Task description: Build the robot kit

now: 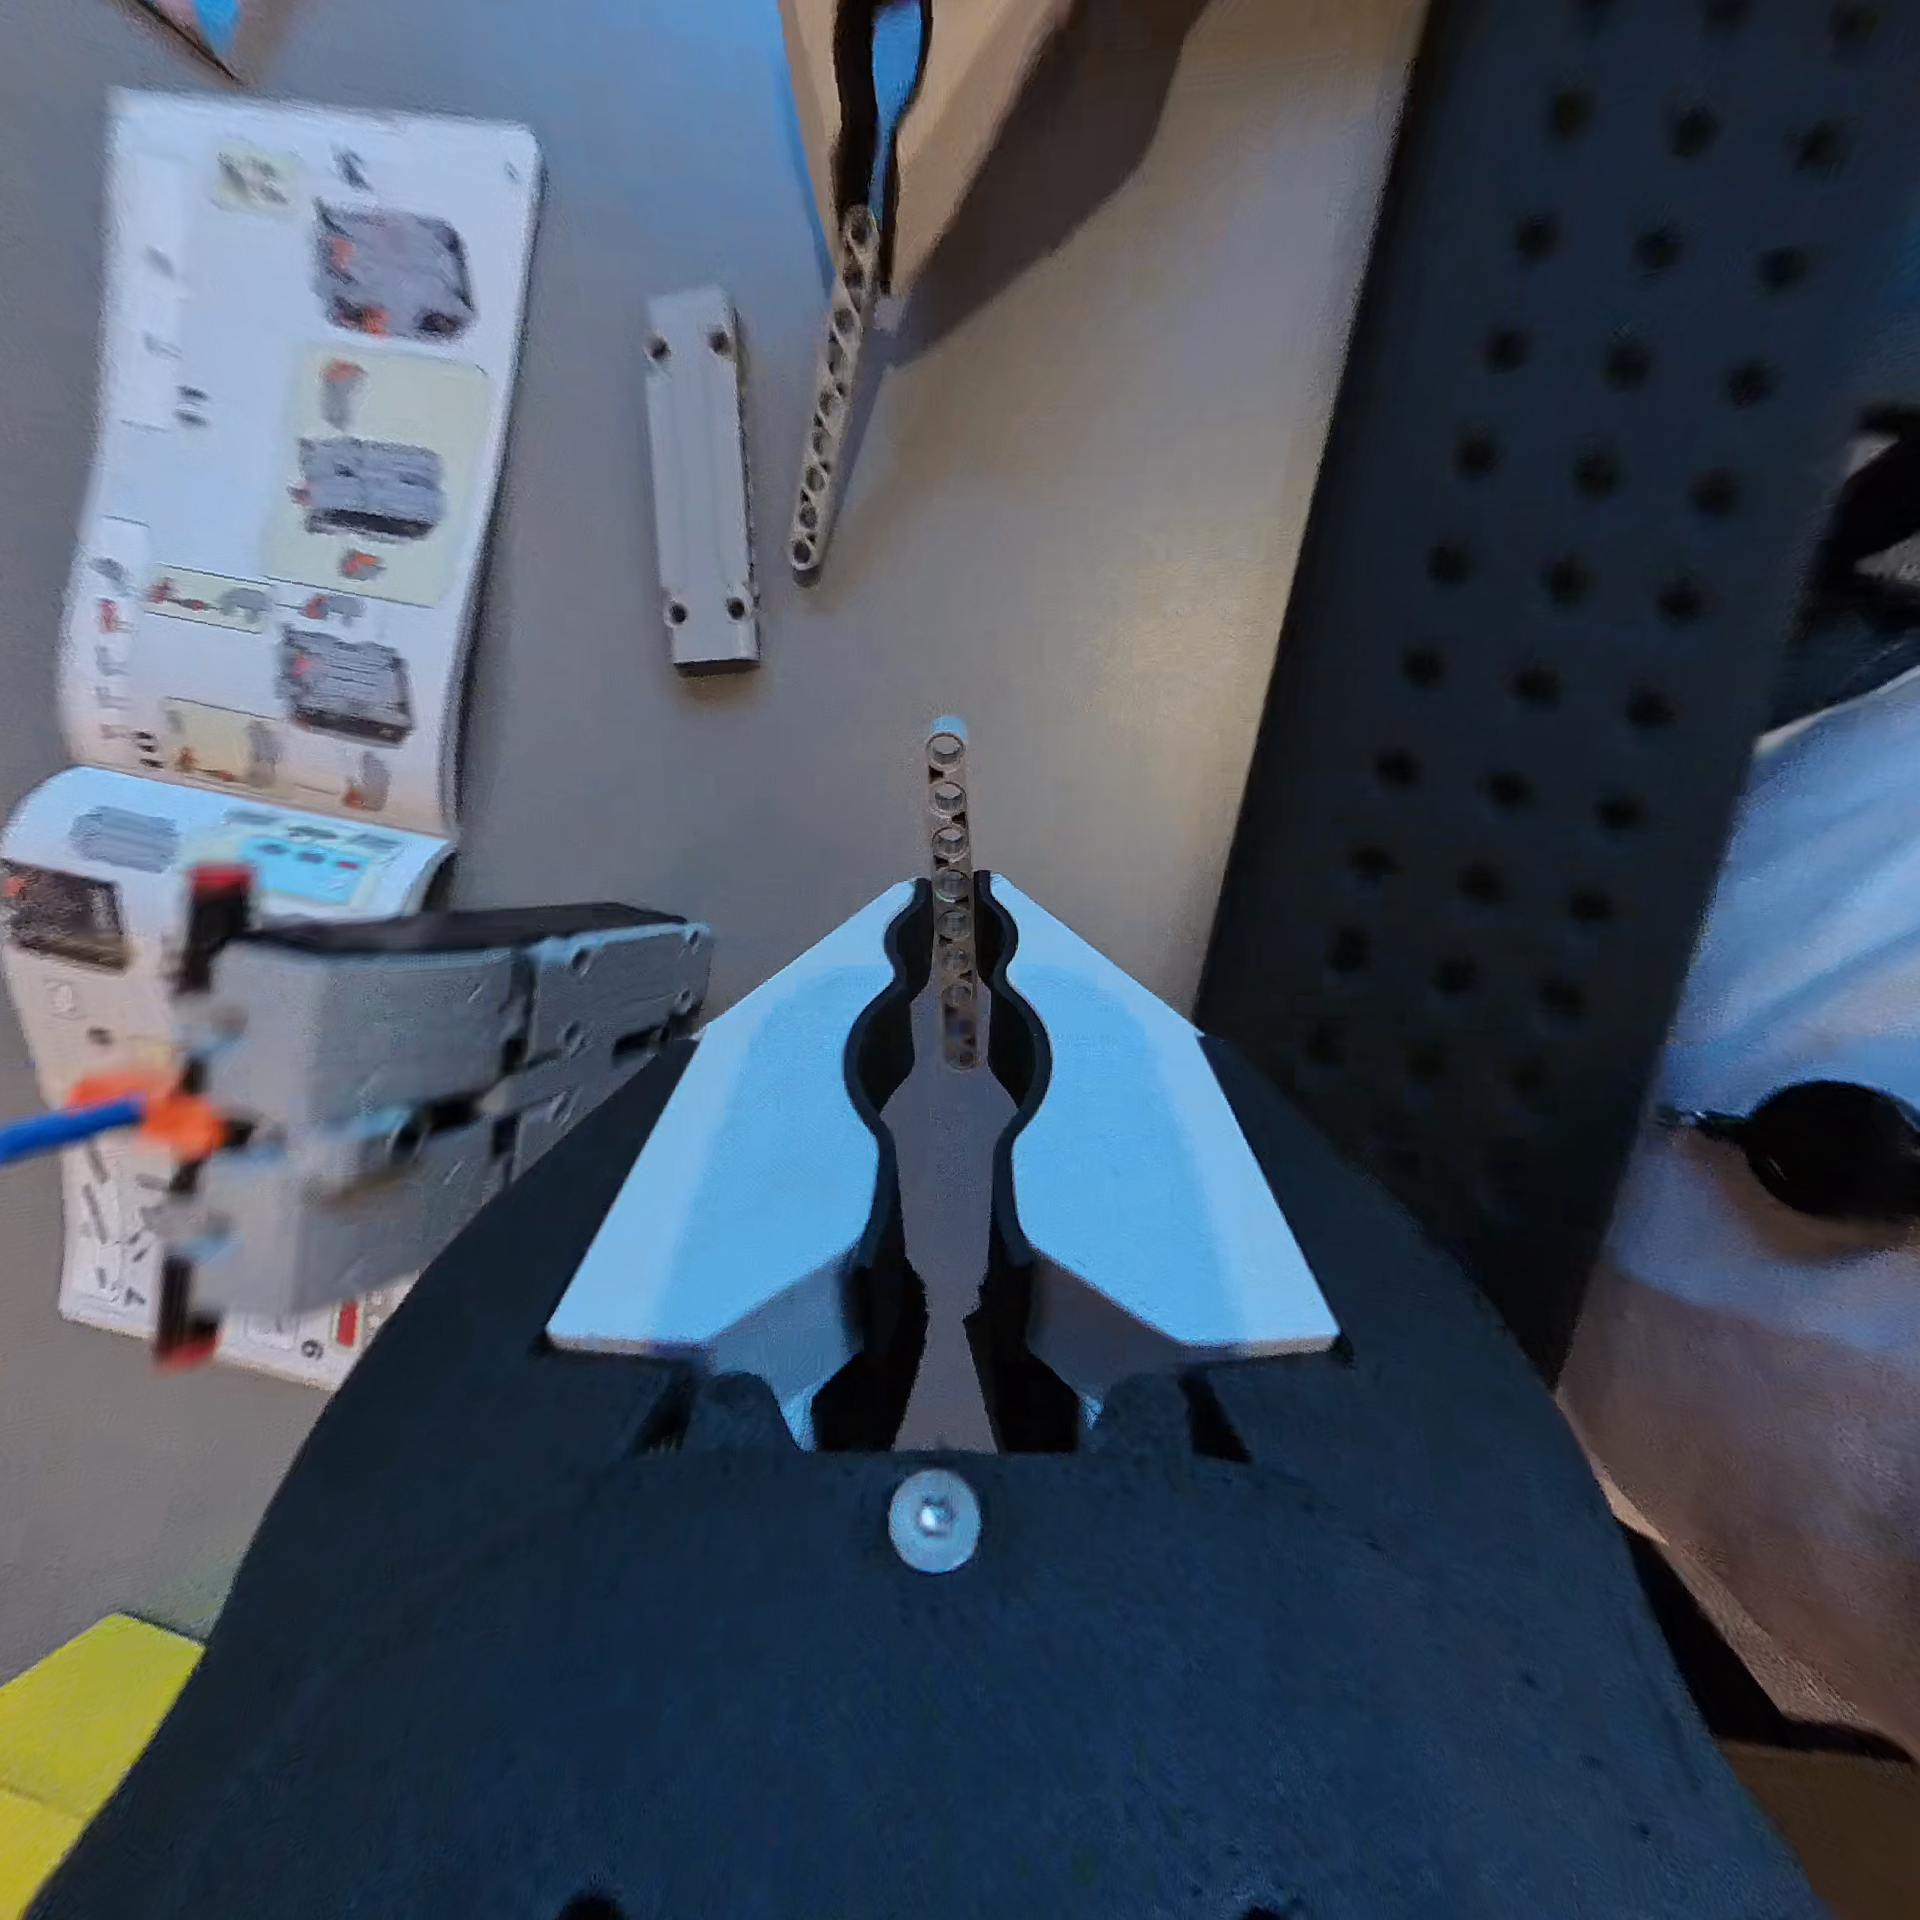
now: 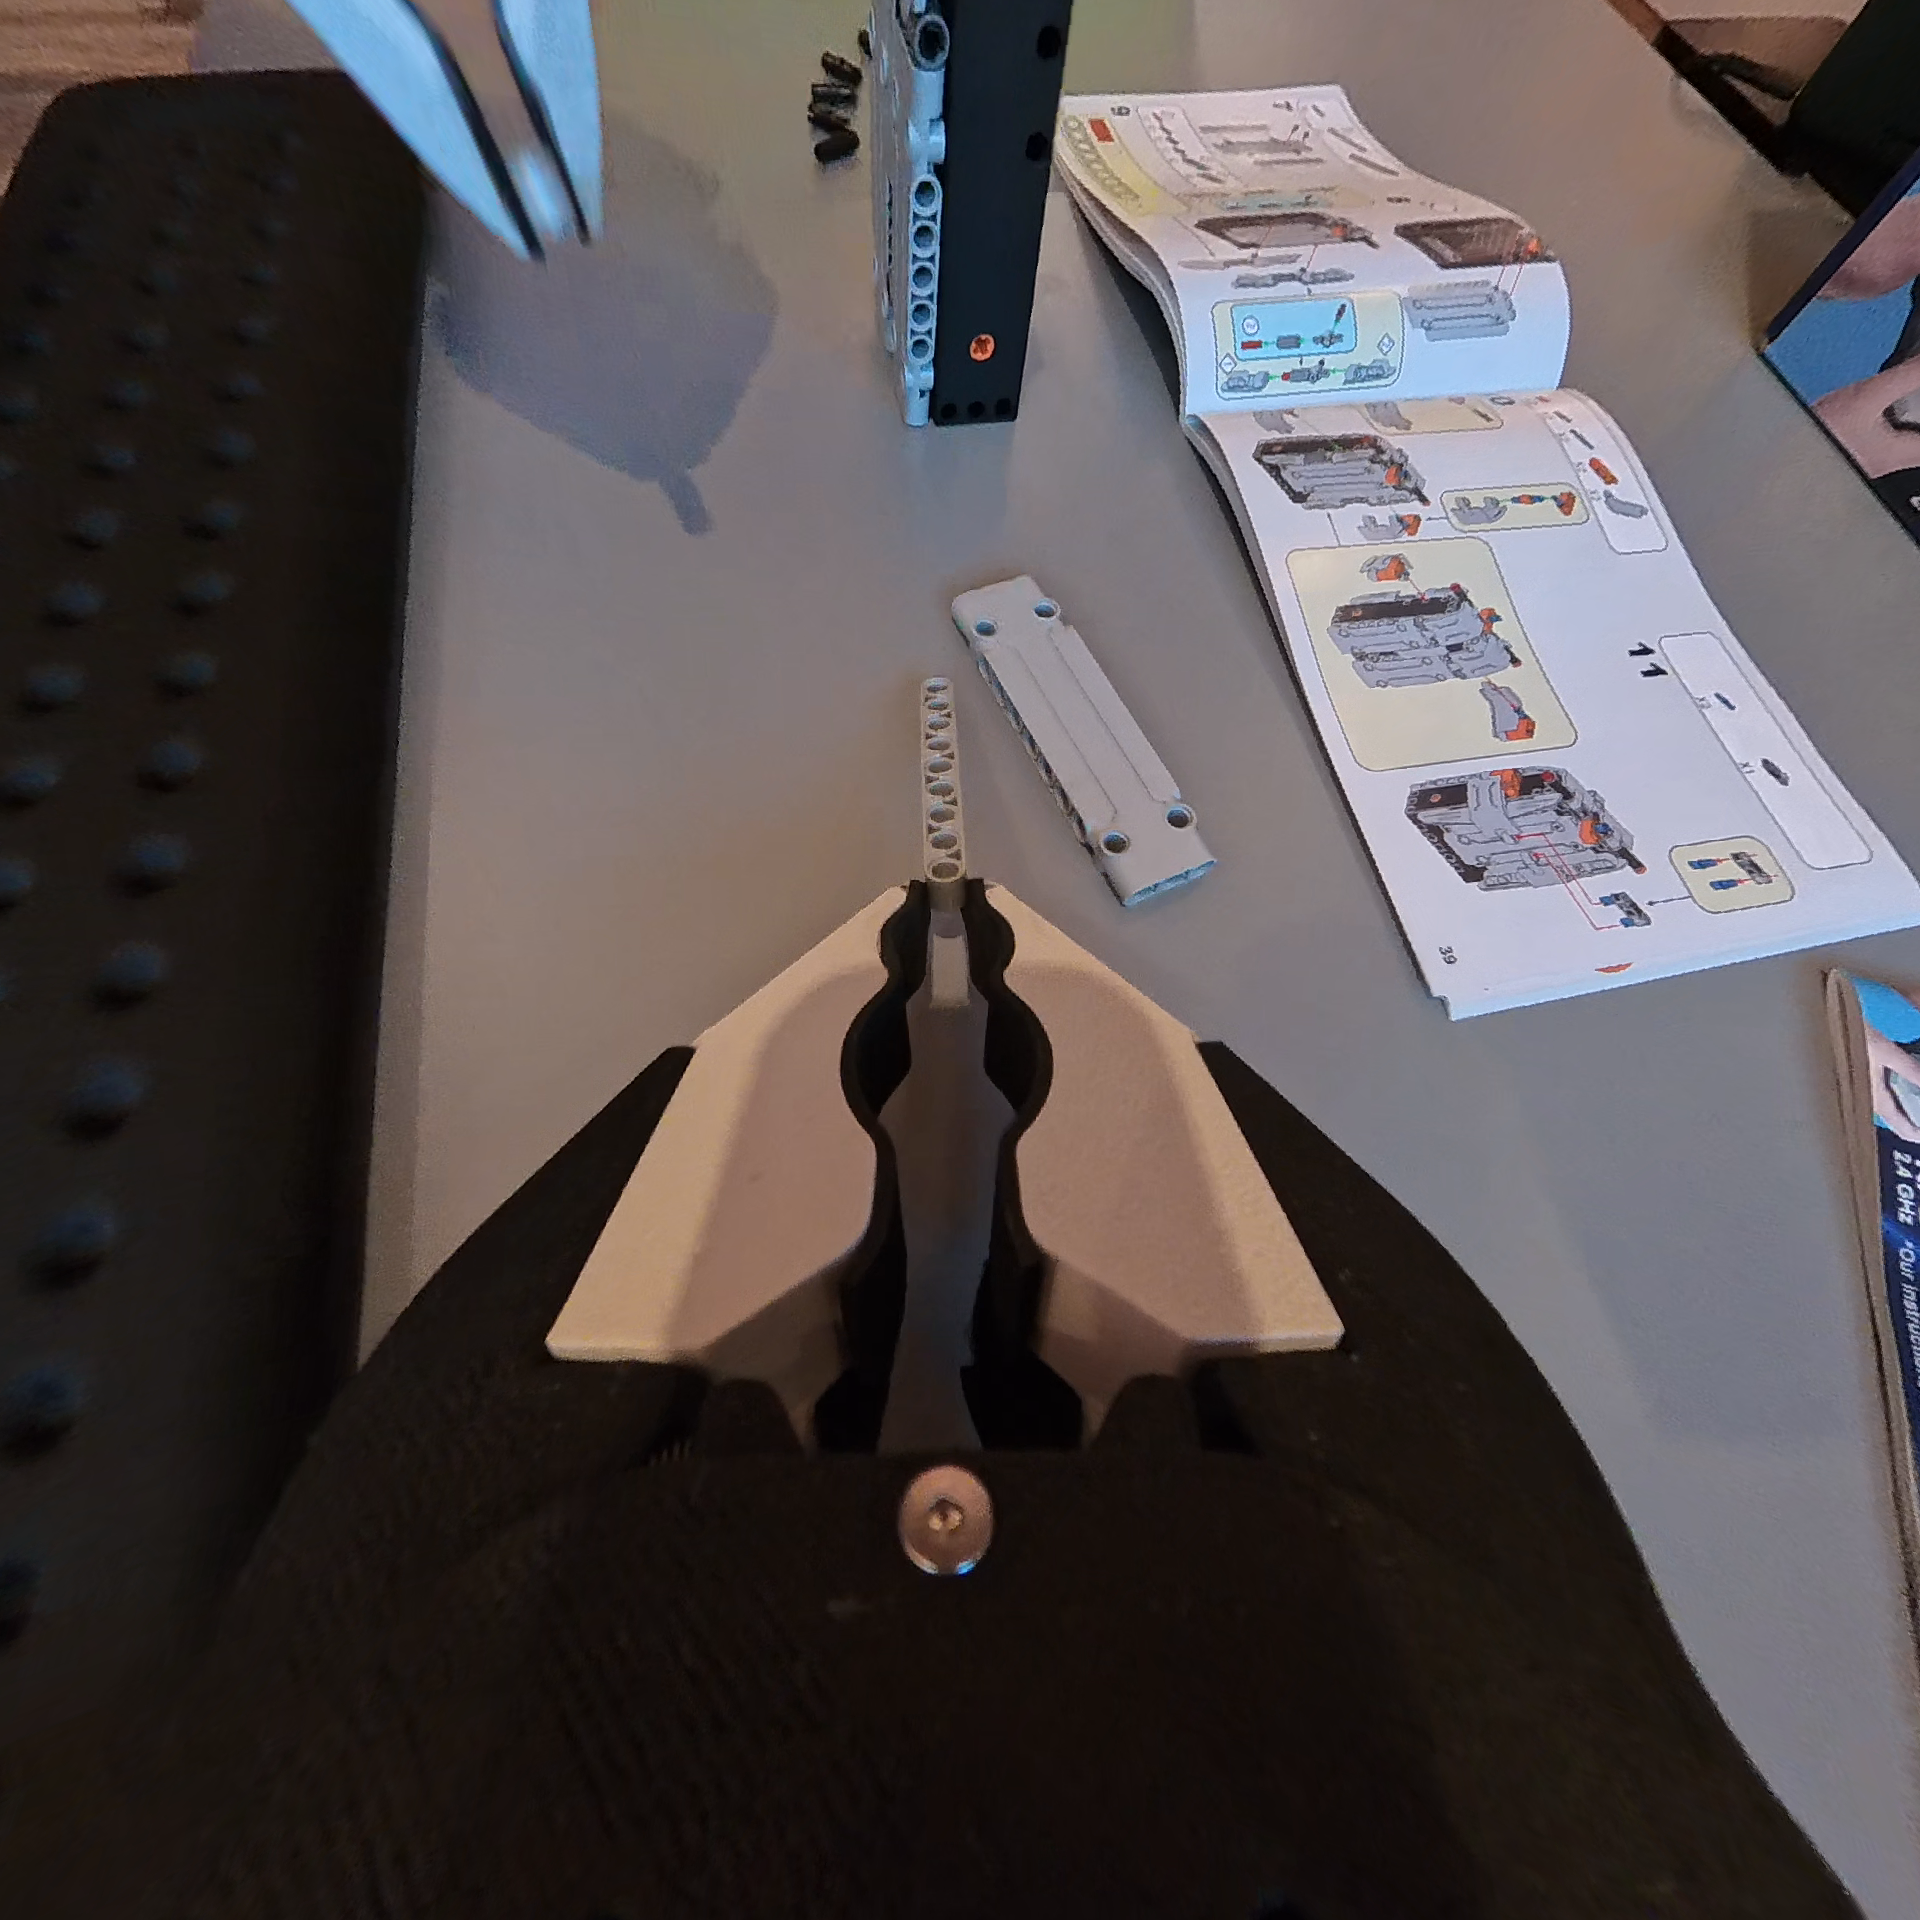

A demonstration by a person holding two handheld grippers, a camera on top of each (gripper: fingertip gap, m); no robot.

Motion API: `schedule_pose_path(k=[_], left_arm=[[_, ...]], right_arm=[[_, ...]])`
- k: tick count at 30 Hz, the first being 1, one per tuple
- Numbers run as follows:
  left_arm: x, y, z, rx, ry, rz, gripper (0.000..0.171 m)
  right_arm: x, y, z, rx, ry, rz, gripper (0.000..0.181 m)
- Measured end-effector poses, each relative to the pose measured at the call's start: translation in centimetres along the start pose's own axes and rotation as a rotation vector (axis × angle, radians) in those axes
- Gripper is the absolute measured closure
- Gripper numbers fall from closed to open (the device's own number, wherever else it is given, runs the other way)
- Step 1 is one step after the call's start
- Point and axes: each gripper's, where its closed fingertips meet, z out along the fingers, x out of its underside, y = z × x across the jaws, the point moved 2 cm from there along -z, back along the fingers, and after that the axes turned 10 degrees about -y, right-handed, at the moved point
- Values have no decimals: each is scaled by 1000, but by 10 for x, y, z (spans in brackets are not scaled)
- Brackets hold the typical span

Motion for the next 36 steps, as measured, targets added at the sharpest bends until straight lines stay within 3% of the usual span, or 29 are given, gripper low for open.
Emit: schedule_pose_path(k=[3, 10, 17, 24, 28, 31, 36], left_arm=[[0, -1, 35, 4, 149, 51, 166], [-17, 2, 80, 86, 287, 95, 166], [-26, 8, 94, 100, 323, 100, 166], [-31, 12, 98, 70, 314, 123, 165], [-34, 15, 97, 55, 276, 84, 138], [-39, 14, 85, 37, 196, 20, 130], [-49, -3, 22, -64, -150, -103, 138]], right_arm=[[-1, -5, -4, -28, -5, 11, 175], [6, -14, -2, -143, 39, 38, 175], [10, -10, 8, -239, 78, 52, 174], [5, -13, 5, -215, 30, 24, 166], [2, -14, 0, -188, 3, 3, 160], [-5, -15, -11, -159, -53, 13, 160], [-28, -26, -31, -42, -174, -34, 161]])
